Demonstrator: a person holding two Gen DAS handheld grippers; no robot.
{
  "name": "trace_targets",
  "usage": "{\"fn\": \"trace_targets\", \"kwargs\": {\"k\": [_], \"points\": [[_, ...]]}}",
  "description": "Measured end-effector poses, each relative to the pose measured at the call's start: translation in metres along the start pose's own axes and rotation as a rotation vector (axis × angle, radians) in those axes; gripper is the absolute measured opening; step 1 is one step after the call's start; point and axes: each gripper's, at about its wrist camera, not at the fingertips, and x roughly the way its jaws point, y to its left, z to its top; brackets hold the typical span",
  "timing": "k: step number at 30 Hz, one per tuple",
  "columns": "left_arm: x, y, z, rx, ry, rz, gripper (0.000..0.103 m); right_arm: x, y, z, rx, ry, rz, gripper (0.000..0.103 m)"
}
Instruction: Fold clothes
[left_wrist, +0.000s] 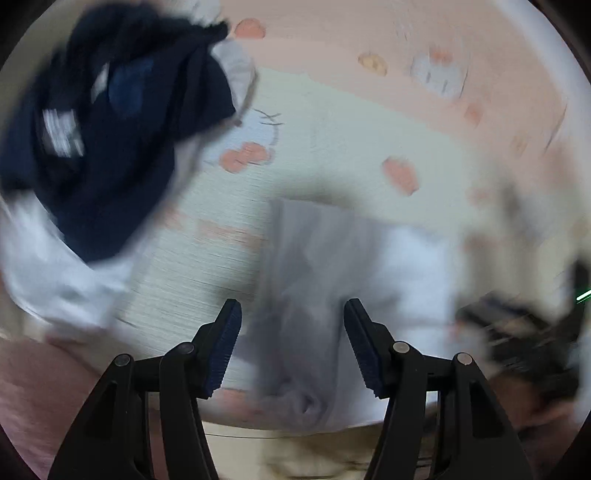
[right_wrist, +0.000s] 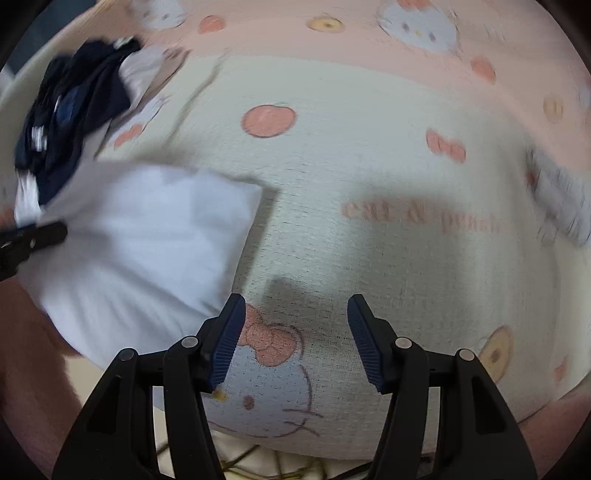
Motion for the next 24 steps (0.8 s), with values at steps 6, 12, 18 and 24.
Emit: {"fn": "trace_targets", "kwargs": {"k": [6, 12, 18, 24], "points": [[0.027, 0.007, -0.007, -0.062, 0.087, -0.065, 0.062, 0.025, -0.004, -0.003, 0.117, 0.094, 0.349, 0.061], [0.034, 0.003, -0.007, -0.049, 0.075, -0.081, 0.051, 0.025, 0.028, -0.007, -0.011, 0.046, 0.346, 0.037], [0.034, -0.034, -0.008, 0.05, 0.105, -0.157, 0.034, -0.002, 0.013, -0.01, 0.005, -0.018, 0.372, 0.019], [0.053, -0.093, -0.025, 0.113, 0.158, -0.277, 0.032, -0.048, -0.036, -0.017, 0.109, -0.119, 0.424, 0.016]]}}
